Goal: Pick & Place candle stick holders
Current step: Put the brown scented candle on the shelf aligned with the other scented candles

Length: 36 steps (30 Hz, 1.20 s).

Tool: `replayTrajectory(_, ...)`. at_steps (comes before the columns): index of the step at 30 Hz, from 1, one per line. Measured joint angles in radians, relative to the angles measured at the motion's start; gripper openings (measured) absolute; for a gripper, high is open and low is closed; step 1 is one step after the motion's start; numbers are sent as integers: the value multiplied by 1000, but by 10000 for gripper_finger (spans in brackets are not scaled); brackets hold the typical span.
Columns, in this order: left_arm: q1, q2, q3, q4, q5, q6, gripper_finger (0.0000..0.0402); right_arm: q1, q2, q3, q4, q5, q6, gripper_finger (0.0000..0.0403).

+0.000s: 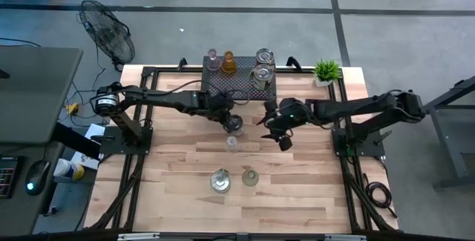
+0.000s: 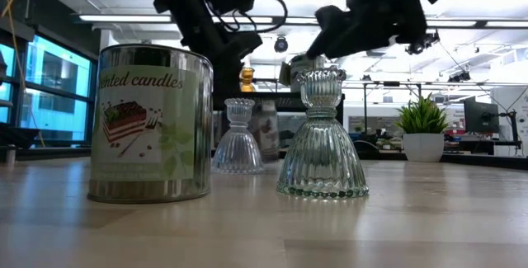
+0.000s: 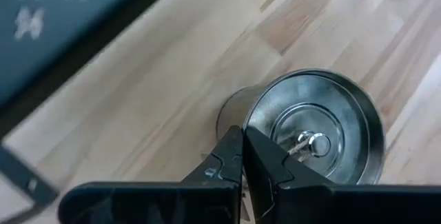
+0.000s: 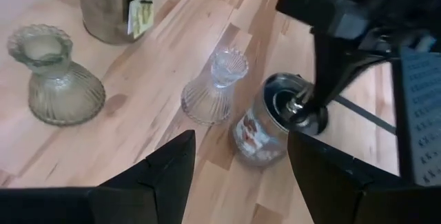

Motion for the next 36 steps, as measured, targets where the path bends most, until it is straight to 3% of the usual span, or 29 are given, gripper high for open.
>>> replayTrajectory(8, 0, 0, 0, 25, 26, 49, 0, 15, 166, 133, -141, 18, -62, 224)
replayTrajectory(20, 0, -1, 0, 25, 34, 88, 0, 79, 337, 277, -143, 120, -174, 224)
replayTrajectory(36, 0, 30, 6, 3, 97, 144, 1, 79, 364, 300, -249, 190, -133, 224)
